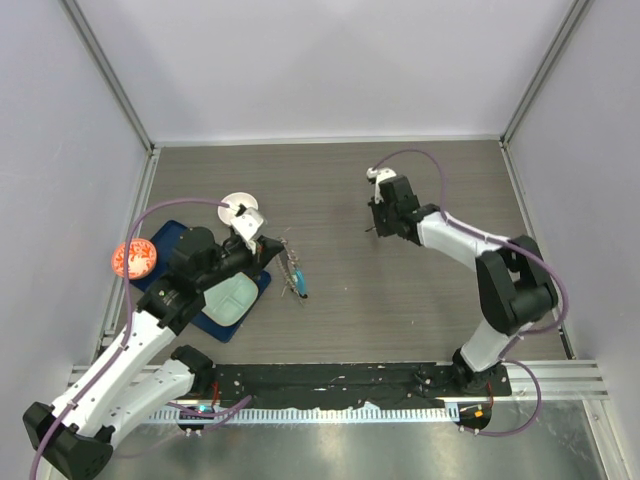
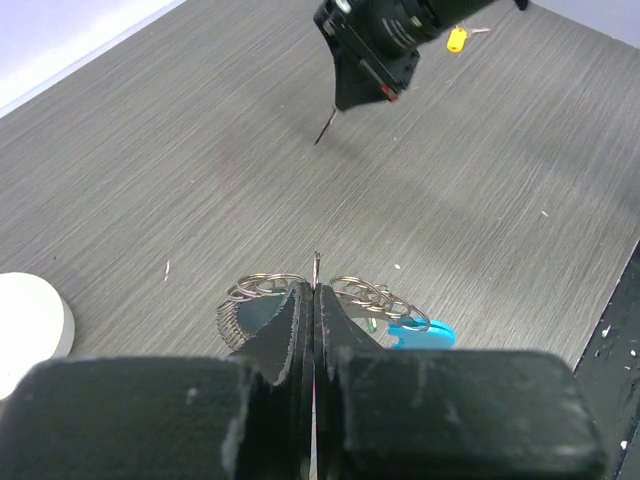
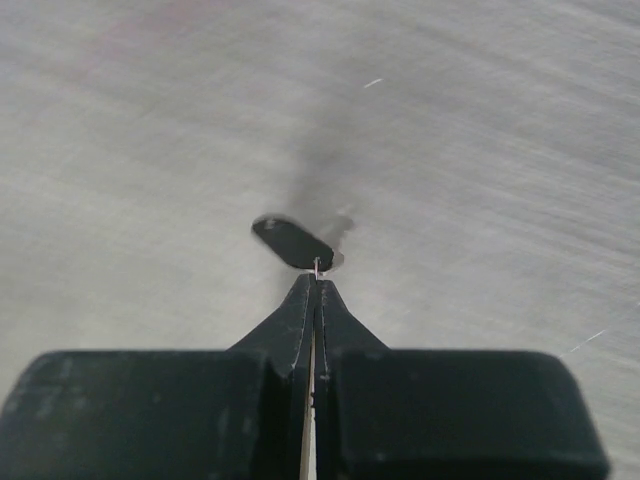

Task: Put the keys on the keyring

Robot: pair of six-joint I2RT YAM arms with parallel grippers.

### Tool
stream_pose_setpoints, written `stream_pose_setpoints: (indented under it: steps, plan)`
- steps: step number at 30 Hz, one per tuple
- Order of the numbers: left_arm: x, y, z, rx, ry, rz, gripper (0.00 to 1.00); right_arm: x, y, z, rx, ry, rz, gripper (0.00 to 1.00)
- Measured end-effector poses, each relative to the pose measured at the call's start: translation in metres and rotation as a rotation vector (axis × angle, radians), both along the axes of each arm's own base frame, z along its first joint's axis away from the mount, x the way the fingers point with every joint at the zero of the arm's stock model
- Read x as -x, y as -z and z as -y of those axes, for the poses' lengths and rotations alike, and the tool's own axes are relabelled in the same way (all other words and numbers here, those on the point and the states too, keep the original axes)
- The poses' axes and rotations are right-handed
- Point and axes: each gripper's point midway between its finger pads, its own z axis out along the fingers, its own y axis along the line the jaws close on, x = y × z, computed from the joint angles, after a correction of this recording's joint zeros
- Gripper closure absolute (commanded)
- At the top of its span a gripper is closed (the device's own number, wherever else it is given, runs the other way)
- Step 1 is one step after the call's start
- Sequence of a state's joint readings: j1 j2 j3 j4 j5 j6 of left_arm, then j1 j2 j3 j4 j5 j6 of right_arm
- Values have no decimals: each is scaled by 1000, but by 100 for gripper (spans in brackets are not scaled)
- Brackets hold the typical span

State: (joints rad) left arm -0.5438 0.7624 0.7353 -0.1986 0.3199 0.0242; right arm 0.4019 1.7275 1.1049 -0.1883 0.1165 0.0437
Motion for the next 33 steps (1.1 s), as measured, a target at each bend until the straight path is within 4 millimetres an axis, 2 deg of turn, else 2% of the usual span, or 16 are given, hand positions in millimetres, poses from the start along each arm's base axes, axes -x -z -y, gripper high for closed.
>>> stream_pose_setpoints:
  steps: [3,6,10,14,18,24,33]
  plan:
    - [3,-2,3,3,21,8,100,42,-14,-28,-16,-125,-4,99]
    - [5,-2,5,4,35,10,100,76,-21,-47,-26,-232,-22,99]
    - [7,-3,7,6,45,10,100,106,-22,-57,-17,-333,-71,99]
    - [8,-3,8,7,52,10,100,125,-15,-61,1,-402,-125,99]
    - [8,-3,8,8,56,9,100,132,-3,-63,29,-446,-164,99]
    - [9,-3,8,6,57,12,100,129,24,-74,81,-492,-219,99]
    - [10,-3,10,4,63,13,100,106,37,-107,114,-560,-182,99]
